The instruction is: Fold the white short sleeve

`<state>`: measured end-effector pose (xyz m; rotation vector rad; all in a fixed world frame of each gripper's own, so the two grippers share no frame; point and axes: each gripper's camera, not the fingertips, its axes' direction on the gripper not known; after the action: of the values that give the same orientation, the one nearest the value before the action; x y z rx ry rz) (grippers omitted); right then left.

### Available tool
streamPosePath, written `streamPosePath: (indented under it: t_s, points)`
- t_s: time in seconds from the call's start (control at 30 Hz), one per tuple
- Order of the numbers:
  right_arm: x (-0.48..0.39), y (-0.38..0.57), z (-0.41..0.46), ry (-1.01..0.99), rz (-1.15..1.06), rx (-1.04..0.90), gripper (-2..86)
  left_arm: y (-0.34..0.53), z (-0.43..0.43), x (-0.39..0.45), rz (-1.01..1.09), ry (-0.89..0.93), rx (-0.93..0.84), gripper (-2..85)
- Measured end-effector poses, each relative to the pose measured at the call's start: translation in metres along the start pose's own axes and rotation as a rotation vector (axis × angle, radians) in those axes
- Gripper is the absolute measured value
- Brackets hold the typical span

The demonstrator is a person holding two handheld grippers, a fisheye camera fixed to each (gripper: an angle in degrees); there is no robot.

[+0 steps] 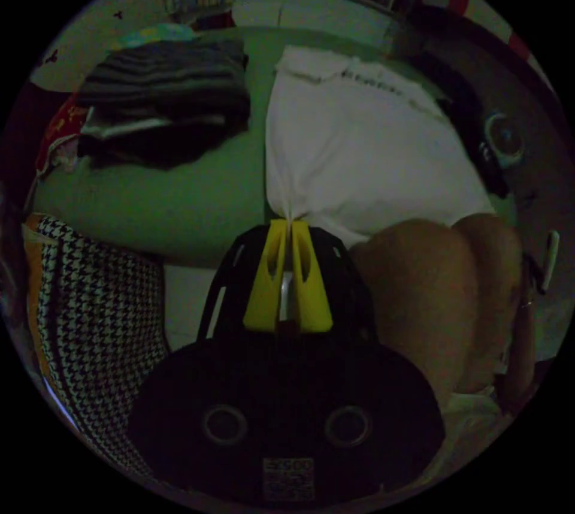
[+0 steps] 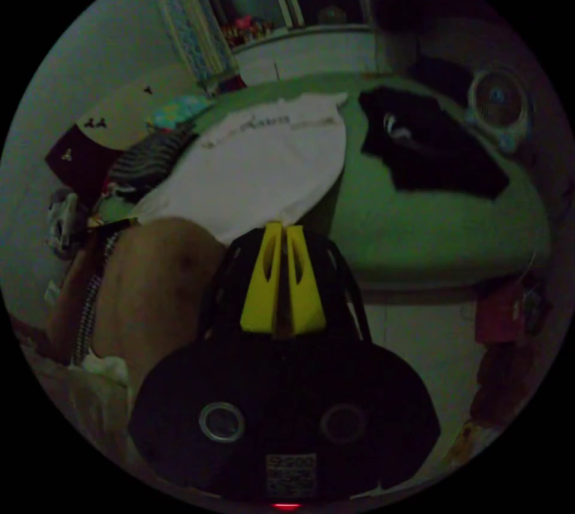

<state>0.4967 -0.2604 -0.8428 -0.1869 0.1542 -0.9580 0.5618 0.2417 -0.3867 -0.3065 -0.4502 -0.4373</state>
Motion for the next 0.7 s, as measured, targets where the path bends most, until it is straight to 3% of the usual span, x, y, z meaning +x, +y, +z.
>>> streamPosePath:
  t_s: [0.17, 0.37, 0.57, 0.7]
  points:
    - [-0.017, -0.031, -0.084, 0.045, -0.052, 0.129, -0.3, -0.009, -0.078, 0.004, 0.055, -0.023, 0.15, 0.9]
    - [-0.021, -0.013, -0.151, 0.043, -0.055, 0.11, 0.1, 0.006, -0.152, 0.002, 0.116, 0.013, 0.218, 0.7]
    - [-0.016, 0.018, -0.192, 0.005, -0.023, -0.13, -0.4, 0.048, -0.193, 0.004, 0.237, -0.003, 0.102, 0.8]
    - [-0.013, 0.018, -0.193, 0.034, 0.01, -0.193, -1.2, 0.059, -0.2, 0.006, 0.263, 0.056, -0.006, 0.8]
